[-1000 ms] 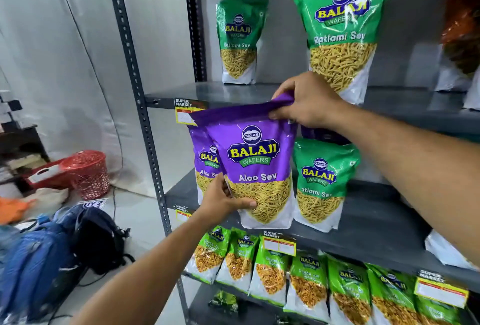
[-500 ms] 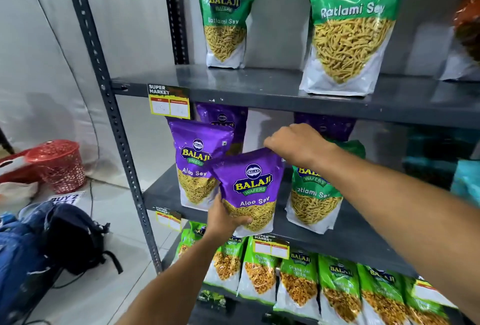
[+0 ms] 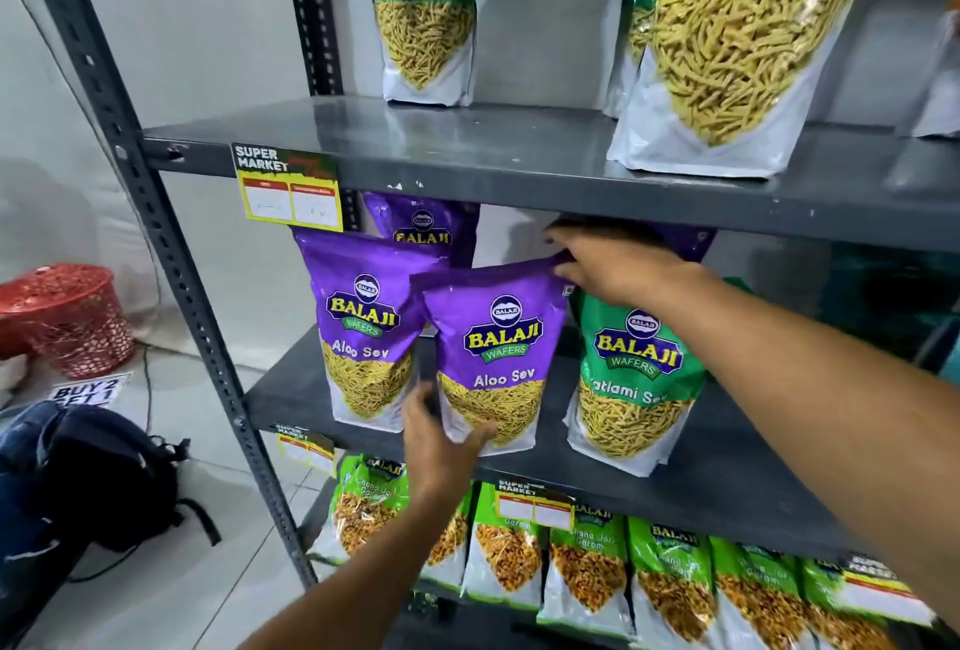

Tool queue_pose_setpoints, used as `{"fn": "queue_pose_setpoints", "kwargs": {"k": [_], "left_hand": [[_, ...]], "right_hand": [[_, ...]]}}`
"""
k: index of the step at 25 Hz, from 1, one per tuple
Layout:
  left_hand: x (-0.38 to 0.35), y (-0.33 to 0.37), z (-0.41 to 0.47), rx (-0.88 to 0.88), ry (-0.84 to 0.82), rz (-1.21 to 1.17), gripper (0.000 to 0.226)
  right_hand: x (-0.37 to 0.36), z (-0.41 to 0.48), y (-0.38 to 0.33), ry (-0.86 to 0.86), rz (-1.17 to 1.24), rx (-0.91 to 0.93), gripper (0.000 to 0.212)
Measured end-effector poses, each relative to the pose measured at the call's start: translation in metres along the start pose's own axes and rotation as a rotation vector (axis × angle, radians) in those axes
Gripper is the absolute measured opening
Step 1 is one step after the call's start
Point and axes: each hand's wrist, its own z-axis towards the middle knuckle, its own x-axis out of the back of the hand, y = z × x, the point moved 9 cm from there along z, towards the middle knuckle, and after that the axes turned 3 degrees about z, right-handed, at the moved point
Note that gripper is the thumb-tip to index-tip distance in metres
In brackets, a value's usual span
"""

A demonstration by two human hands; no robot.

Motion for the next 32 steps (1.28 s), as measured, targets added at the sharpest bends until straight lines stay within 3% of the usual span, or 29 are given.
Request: {"fn": "queue_pose_setpoints", "kwargs": {"k": [2, 4, 7, 10, 13, 21, 24, 29, 32], "left_hand": [[-0.013, 0.007, -0.04, -0.257, -0.026, 0.124, 0.076], [-0.059, 0.016, -0.07, -0.412, -0.319, 0.204, 0.079], [-0.117, 0.025, -0.068, -0.229, -0.599, 0.163, 0.105], [-0.158, 0.032, -0.041, -0.044, -0.677, 0.114, 0.132], [-0.189, 0.029, -0.022, 0.029, -0.717, 0.094, 0.148], [-0.189, 0.02, -0.022, 0.021, -0.694, 0.149, 0.082], [-0.174, 0.035, -0.042, -0.06, -0.662, 0.088, 0.073], [-0.134, 0.029, -0.091, 0.063, -0.684, -0.068, 0.085], [-0.097, 0.039, -0.128, 0.054, -0.676, -0.088, 0.08]], "right_hand": [[-0.003, -0.009, 0.021, -0.07, -0.028, -0.066, 0.065], [-0.008, -0.019, 0.052, -0.162, -0.124, -0.16, 0.079], [-0.017, -0.038, 0.097, -0.301, -0.177, -0.342, 0.075], [-0.019, -0.052, 0.117, -0.317, -0.136, -0.406, 0.069], [-0.02, -0.062, 0.128, -0.239, -0.063, -0.417, 0.058], [-0.01, -0.089, 0.139, -0.087, -0.005, -0.387, 0.029], [0.001, -0.102, 0.133, -0.067, -0.002, -0.379, 0.028], [0.025, -0.134, 0.117, -0.013, -0.05, -0.352, 0.035], [0.042, -0.154, 0.094, 0.023, -0.024, -0.29, 0.035]]}}
